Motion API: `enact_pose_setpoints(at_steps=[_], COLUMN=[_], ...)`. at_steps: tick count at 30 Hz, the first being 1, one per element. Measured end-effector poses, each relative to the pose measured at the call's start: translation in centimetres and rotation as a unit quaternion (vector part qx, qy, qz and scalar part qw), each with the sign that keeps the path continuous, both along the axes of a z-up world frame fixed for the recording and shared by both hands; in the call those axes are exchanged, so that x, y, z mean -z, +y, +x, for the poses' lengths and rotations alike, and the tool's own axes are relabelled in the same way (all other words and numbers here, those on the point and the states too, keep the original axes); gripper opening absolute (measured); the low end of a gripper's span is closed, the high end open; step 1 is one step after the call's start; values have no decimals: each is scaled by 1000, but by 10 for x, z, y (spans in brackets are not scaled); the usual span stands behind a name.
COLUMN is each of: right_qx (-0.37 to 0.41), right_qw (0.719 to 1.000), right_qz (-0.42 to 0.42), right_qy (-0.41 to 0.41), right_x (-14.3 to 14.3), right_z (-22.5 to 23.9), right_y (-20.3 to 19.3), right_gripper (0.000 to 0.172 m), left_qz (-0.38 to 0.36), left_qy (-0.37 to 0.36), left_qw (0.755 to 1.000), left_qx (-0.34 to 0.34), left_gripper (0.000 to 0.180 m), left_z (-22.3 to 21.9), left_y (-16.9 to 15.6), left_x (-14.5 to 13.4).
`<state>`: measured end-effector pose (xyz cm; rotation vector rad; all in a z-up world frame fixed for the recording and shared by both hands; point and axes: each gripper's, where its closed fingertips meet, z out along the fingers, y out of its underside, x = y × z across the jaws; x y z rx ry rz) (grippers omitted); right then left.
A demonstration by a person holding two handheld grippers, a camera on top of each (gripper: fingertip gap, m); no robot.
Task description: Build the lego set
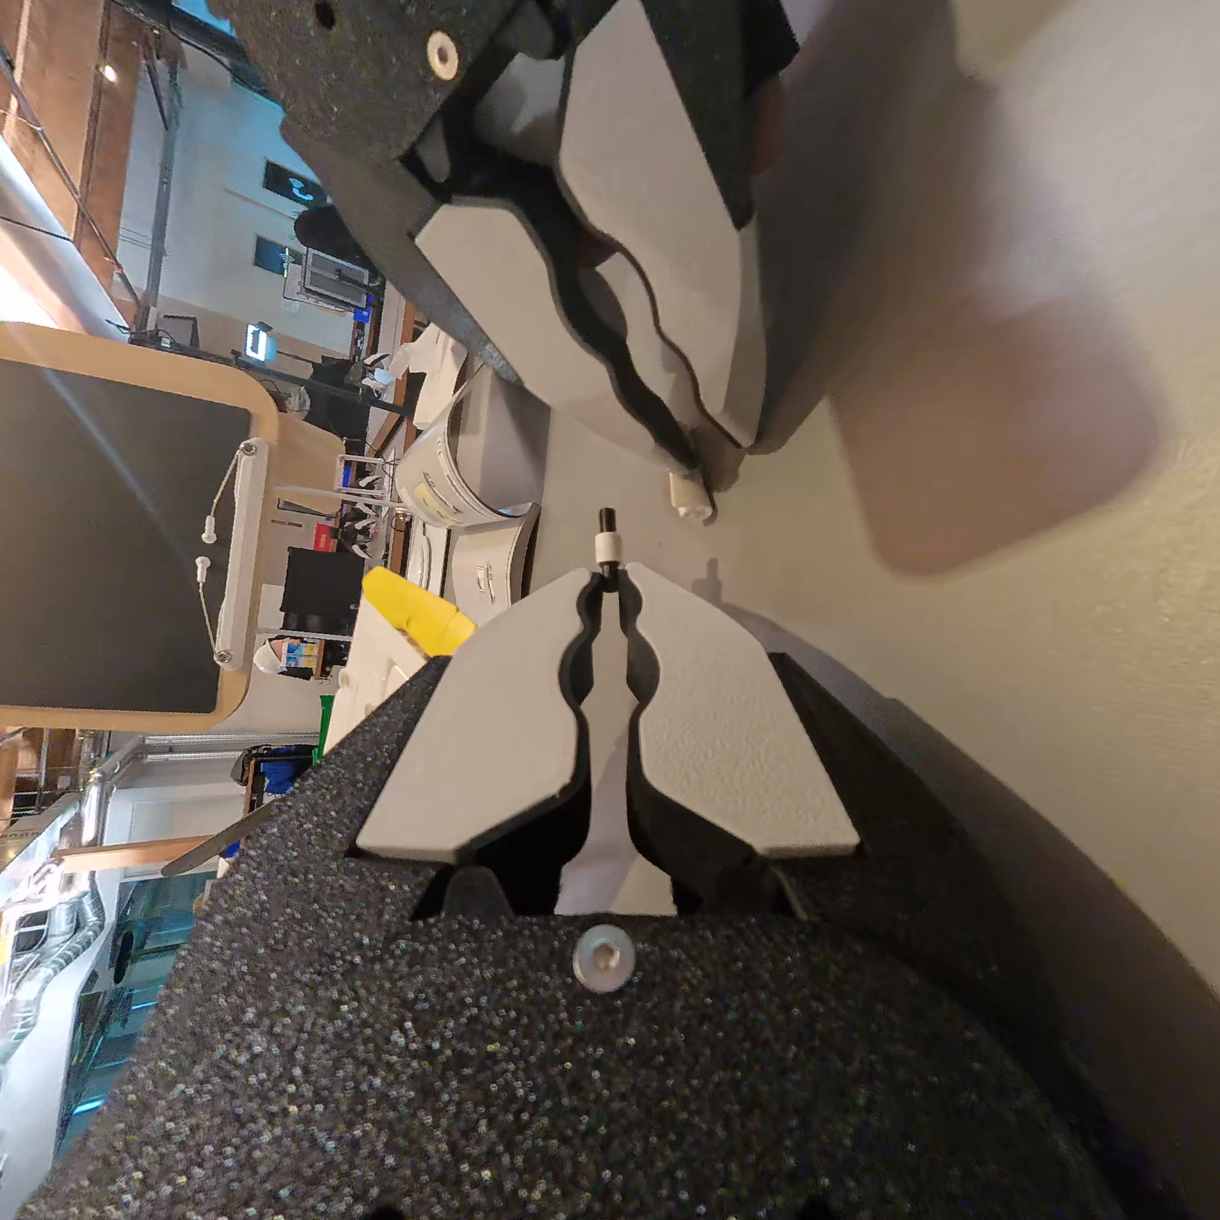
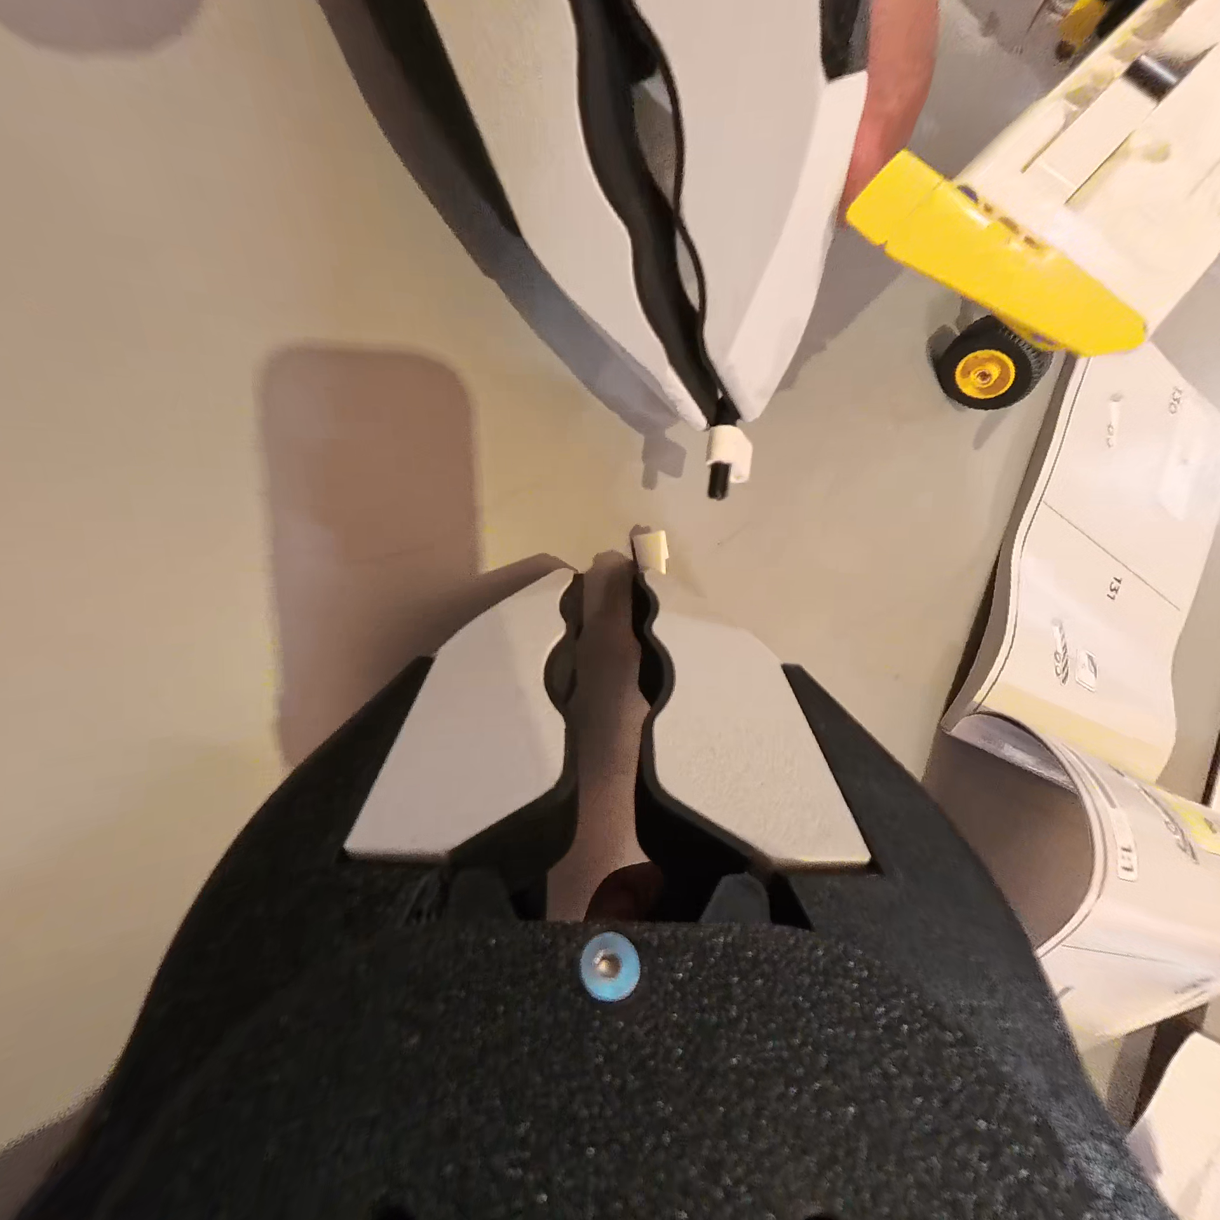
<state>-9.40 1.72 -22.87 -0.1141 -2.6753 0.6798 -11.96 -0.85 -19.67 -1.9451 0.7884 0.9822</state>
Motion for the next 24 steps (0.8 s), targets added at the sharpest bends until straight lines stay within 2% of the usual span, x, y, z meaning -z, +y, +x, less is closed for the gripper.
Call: enact_pose_setpoints(at_steps=[6,12,19,24], right_qx=[17,65,145,174], right_qw=[999,997,981,967], right_qz=[-35,-36,-79,-103], right_qy=[32,31,-105,-155], right_x=[-13,-11,-3,-3], right_z=[-8,-24,-32,-32], right_y=[0,6,10,8], right_gripper=[14,13,3,2], left_qz=[-1,-3,4,-3], left_qy=[-4,-27,-45,-28], left_qw=[1000,1000,999,1000], left_qx=[4,9,3,-6], left_gripper=[5,5,4,5], left_z=[-2,2,0,-5], left_y=[-2,0,-1,-3], left_x=[1,6,5,7])
